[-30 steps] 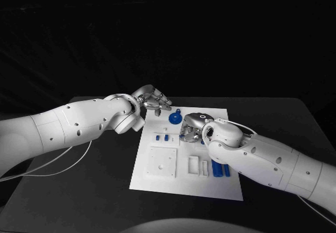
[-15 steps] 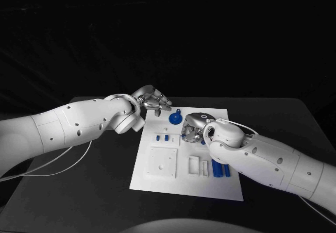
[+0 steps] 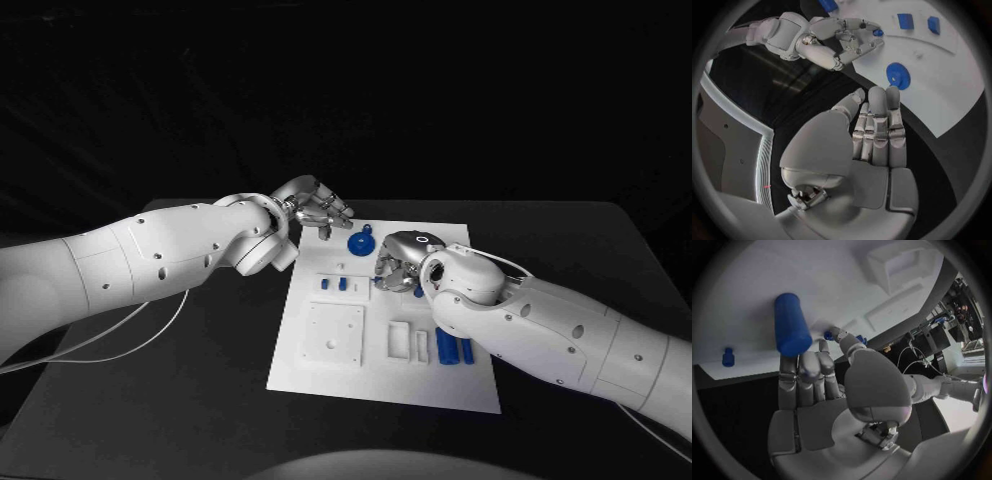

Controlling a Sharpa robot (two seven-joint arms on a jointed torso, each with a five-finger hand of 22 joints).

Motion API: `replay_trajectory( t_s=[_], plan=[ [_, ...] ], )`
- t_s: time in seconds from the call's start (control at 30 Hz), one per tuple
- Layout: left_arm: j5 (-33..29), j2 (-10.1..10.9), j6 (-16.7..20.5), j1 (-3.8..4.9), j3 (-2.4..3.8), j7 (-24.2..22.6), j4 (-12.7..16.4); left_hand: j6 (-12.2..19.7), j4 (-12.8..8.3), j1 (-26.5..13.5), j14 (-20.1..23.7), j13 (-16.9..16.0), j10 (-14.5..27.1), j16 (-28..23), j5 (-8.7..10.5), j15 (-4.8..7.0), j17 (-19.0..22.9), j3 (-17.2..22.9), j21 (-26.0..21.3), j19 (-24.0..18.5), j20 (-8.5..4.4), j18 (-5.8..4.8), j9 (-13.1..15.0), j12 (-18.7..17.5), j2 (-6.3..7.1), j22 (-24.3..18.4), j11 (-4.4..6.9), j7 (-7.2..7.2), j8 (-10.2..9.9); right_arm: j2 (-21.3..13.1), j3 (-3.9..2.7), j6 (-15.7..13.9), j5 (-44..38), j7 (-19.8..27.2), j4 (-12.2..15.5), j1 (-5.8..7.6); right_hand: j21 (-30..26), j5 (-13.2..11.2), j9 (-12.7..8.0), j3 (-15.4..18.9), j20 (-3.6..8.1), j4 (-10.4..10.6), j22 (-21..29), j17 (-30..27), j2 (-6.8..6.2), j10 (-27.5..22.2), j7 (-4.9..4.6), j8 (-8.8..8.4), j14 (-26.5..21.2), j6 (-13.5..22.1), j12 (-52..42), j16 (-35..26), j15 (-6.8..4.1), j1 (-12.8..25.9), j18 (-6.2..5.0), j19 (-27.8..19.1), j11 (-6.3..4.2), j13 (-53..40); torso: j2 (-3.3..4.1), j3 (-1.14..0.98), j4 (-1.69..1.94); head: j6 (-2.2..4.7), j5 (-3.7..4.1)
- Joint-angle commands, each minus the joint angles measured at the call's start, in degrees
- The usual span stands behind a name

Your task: Assemble the parts on the task board

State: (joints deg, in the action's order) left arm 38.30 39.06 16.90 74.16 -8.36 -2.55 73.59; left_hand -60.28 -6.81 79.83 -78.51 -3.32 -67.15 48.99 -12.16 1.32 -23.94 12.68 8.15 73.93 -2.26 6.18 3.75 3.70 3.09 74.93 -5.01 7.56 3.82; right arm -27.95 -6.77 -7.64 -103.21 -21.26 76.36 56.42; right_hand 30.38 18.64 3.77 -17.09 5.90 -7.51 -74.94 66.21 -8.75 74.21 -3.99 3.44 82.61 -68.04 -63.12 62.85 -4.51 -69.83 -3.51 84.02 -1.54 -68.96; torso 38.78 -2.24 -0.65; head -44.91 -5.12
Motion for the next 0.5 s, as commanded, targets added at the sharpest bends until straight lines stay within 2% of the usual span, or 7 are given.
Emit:
replay_trajectory(
  t_s=[0.03, 0.5],
  plan=[
    [-0.1, -0.06, -0.67, 0.07, 0.06, -0.11, 0.13, 0.41, -0.04, 0.16, -0.01, -0.04, 0.52, -0.02, -0.14, -0.22, -0.05, 0.04, -0.02, 0.38, 0.03, -0.01, -0.08, -0.17, 0.06, 1.03, 0.04, 0.1, -0.16, -0.14, 0.02, -0.48, -0.74, 0.07, 0.19, -0.05, -0.32, -0.04, -0.03, 0.25, -0.22, 0.0, -3.02, -0.04, -0.08, -0.21, 0.05, 0.13, 0.08, 0.16, 0.25, -0.21, 0.07, -0.46, -0.84, 1.84, 0.27, 0.1, 0.0, 0.04, 0.02, -0.05, 0.01],
    [-0.09, 0.05, -0.71, 0.08, 0.06, 0.08, 0.05, 0.45, -0.01, 0.14, 0.08, -0.04, 0.63, -0.03, -0.15, -0.25, -0.04, 0.01, -0.01, 0.32, 0.06, 0.0, -0.07, -0.18, 0.08, 1.01, 0.01, 0.12, -0.14, -0.79, 0.03, 0.18, -0.75, 0.18, 0.93, -0.06, -0.08, 0.73, -0.01, -0.09, -0.14, -0.4, -3.13, 0.06, 0.03, 0.02, 0.37, 0.14, 0.15, -1.14, 0.03, -0.09, -0.01, -0.87, -0.63, 1.87, 0.07, -0.01, 0.0, 0.01, -0.07, -0.08, 0.18]
  ],
)
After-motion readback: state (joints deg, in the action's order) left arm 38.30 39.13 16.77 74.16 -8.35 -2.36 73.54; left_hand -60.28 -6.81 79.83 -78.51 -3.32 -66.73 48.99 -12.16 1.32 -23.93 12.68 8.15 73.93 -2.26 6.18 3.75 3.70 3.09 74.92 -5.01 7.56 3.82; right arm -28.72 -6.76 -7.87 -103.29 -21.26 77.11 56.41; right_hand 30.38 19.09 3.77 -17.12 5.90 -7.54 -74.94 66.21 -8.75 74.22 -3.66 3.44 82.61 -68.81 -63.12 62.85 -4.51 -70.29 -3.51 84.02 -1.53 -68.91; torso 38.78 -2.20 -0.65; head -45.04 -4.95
